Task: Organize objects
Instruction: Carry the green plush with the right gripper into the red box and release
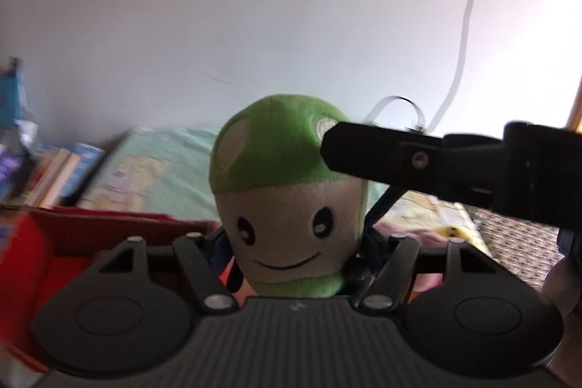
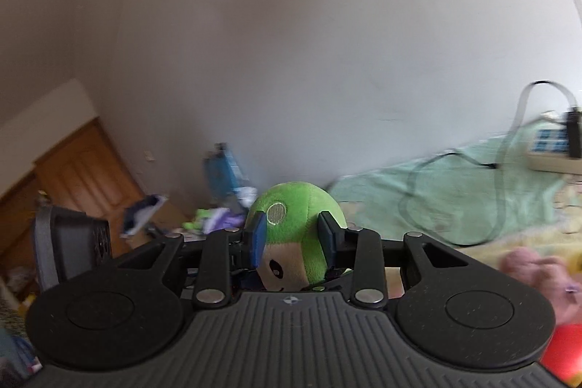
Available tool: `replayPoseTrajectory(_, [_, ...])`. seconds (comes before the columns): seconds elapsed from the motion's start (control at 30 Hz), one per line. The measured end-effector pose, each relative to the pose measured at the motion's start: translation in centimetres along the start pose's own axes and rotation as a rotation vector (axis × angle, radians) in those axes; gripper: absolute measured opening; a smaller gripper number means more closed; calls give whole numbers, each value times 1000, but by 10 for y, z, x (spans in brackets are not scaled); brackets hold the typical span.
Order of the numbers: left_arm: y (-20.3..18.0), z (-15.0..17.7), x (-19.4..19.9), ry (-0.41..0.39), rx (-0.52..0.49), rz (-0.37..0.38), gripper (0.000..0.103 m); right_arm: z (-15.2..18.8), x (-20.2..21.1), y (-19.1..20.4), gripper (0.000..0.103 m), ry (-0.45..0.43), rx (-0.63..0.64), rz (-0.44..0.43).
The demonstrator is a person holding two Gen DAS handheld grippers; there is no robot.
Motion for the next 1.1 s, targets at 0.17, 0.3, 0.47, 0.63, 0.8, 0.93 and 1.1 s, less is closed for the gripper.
replayPoseTrajectory(0.17, [54,2,18,-19,29,-100,69,-1,-45,34,35,34,41,-78])
replayPoseTrajectory(0.3, [108,12,17,17,40,-176,69,7,-96,58,35,93,13,-133])
replayPoseTrajectory(0.47, [172,25,-3,110,43,-233,69,28,-160,79,35,189,-81,-171])
replayPoseTrajectory(0.63, [219,42,-37,211,27,-246,69,53,-208,89,35,276,-208,-162])
replayPoseTrajectory(0.8, [251,57,-61,298,-3,-252,69,74,-239,79,36,350,-362,-146])
replayPoseTrajectory(0.93, [259,64,-69,338,-13,-238,70,87,-252,76,36,379,-416,-113])
replayPoseTrajectory(1.1, [261,66,-75,357,-23,-227,73,89,-267,76,36,430,-398,-13])
Point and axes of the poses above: each gripper's, at about its wrist camera, not at the fingertips, and x roughly against the way its jaws point, y to its left, z to its underside, the point moved 5 cm from there along -x, roughly the way its jaws point, and after that the axes turned 9 degrees about y, right-handed, at the moved point
